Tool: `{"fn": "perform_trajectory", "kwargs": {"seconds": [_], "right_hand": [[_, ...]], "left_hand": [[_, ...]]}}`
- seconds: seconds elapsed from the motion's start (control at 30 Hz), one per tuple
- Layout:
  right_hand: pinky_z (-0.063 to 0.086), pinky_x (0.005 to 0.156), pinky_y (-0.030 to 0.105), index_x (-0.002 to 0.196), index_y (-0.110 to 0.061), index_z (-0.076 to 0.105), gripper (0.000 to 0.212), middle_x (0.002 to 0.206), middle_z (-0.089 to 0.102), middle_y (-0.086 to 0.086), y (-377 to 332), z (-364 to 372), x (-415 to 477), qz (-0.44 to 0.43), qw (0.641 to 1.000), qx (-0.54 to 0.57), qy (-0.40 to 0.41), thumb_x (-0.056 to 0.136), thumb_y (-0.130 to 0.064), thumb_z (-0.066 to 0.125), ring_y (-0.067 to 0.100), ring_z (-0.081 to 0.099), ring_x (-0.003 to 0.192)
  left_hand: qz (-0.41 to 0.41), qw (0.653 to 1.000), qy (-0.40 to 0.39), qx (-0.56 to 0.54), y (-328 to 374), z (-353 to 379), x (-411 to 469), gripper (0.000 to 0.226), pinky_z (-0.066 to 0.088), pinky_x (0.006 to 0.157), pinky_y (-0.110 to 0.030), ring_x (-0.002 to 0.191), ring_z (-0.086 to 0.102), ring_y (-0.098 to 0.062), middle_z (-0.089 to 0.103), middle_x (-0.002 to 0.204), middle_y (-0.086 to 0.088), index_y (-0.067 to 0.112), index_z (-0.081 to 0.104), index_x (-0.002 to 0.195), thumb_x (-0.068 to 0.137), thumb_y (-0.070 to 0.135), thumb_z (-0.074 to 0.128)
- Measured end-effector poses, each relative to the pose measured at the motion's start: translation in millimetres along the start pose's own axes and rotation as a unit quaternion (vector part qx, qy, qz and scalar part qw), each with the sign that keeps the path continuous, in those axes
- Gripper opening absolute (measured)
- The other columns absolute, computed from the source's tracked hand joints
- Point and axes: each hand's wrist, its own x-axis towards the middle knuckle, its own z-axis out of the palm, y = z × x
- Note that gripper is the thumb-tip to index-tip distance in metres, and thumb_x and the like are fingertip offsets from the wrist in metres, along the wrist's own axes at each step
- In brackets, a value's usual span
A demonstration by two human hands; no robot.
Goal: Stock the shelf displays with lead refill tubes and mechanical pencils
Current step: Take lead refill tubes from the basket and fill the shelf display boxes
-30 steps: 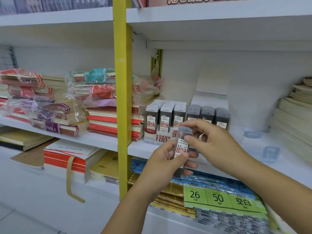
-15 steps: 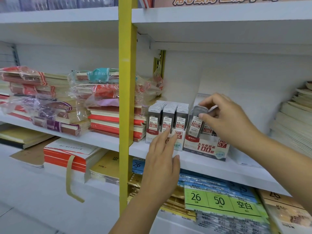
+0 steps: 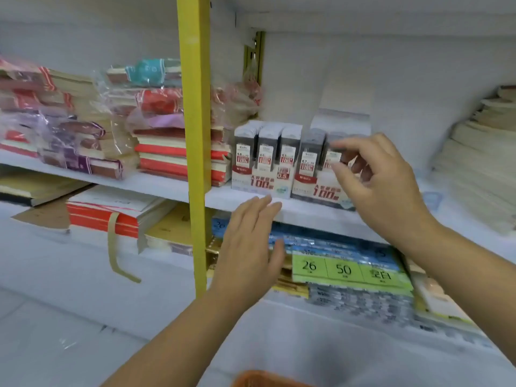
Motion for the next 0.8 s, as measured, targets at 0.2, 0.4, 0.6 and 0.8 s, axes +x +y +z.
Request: {"fn": "perform_trajectory", "kwargs": {"seconds": [0.2,0.4,0.6,0.8], "right_hand": [[0.04,0.065,0.01,0.103,-0.032,0.061,0.018,0.089,0.054,-0.013,24.9,25.5,-171.7,0.179,0.97,0.126,-0.109,0.095,-0.017,0.057,0.002,0.053,0.074],[0.044,0.071,0.016,0.109,-0.026,0.062,0.018,0.098,0.055,-0.011,77.4,92.4,-359.1,0.402,0.861,0.087,-0.3,0.096,-0.016,0.053,0.008,0.056,0.083],[0.041,0.082,0.02,0.123,-0.026,0.058,0.026,0.123,0.055,-0.003,100.6,142.7,-457.9,0.492,0.754,0.069,-0.429,0.099,-0.02,0.052,0.006,0.052,0.094],[0.032,0.108,0.036,0.134,-0.02,0.052,0.041,0.143,0.044,0.004,129.5,180.2,-473.9,0.39,0.741,0.009,-0.547,0.094,-0.017,0.059,0.024,0.036,0.132]], "left_hand": [[-0.026,0.969,-0.244,-0.028,-10.3,36.7,-116.1,0.057,0.023,0.113,-0.027,0.137,0.034,-0.025,0.045,0.148,-0.009,0.01,0.042,0.146,0.094,0.018,0.062],[-0.191,0.896,-0.4,-0.042,-27.6,104.8,-241.0,0.054,0.029,0.11,-0.034,0.134,0.041,-0.033,0.047,0.145,-0.014,0.007,0.043,0.145,0.095,0.016,0.061],[-0.28,0.816,-0.505,-0.031,-45.3,151.8,-324.0,0.058,0.03,0.113,-0.035,0.139,0.039,-0.029,0.044,0.15,-0.008,0.015,0.044,0.147,0.093,0.024,0.064],[-0.254,0.781,-0.57,-0.011,-68.3,187.1,-352.2,0.059,0.026,0.117,-0.035,0.141,0.035,-0.023,0.043,0.152,-0.001,0.023,0.046,0.145,0.09,0.031,0.067]]}}
